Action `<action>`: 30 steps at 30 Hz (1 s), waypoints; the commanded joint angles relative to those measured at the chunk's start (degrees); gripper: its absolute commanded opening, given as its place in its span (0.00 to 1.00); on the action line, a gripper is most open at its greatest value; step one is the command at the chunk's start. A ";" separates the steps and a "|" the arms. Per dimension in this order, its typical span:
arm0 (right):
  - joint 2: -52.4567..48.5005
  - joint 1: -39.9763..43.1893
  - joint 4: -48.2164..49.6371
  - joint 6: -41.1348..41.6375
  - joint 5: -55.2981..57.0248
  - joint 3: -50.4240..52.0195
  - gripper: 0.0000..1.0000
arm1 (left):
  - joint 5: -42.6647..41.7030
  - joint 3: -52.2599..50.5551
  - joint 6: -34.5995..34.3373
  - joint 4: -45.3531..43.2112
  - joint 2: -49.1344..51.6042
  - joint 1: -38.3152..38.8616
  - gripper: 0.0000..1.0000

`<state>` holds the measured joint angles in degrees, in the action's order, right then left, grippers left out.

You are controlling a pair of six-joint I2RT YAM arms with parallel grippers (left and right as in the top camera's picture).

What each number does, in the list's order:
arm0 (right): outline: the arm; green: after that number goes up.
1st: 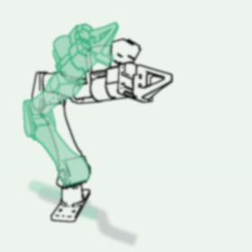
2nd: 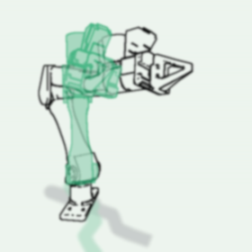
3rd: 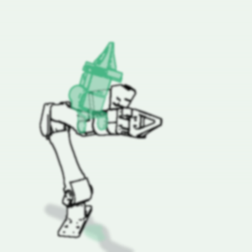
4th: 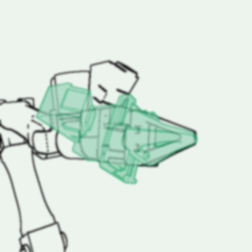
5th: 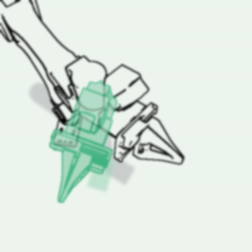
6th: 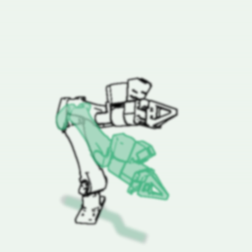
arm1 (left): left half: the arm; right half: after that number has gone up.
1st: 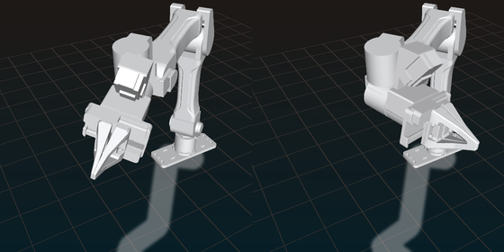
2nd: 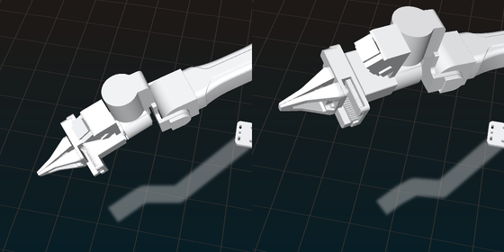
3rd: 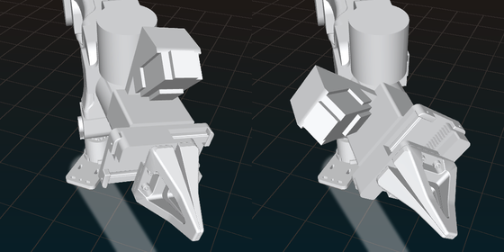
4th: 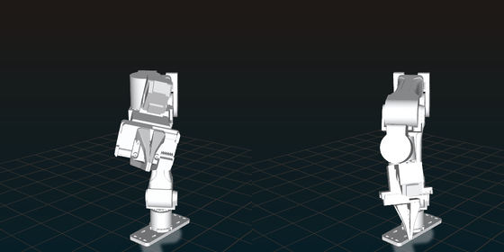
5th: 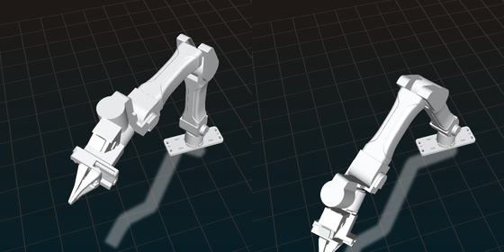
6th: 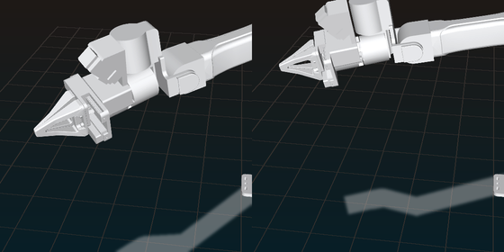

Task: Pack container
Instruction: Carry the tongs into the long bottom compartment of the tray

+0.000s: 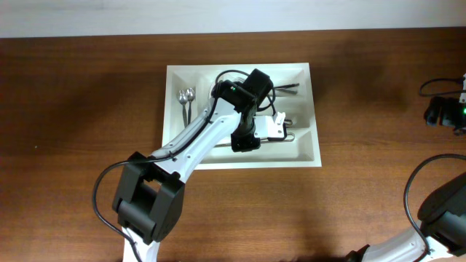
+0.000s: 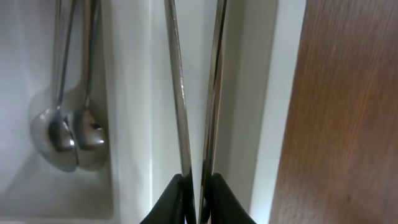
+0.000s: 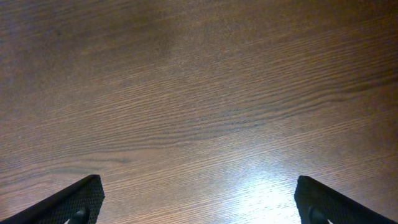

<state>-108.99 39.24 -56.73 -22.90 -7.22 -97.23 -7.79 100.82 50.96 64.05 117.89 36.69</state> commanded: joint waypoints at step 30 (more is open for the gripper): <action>-0.48 0.11 0.04 0.00 -0.74 0.28 0.99 | 0.76 -0.07 4.17 -2.49 5.03 0.28 0.36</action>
<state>-108.99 39.24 -56.73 -22.92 -7.22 -97.23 -6.83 100.77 54.48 61.63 123.04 36.69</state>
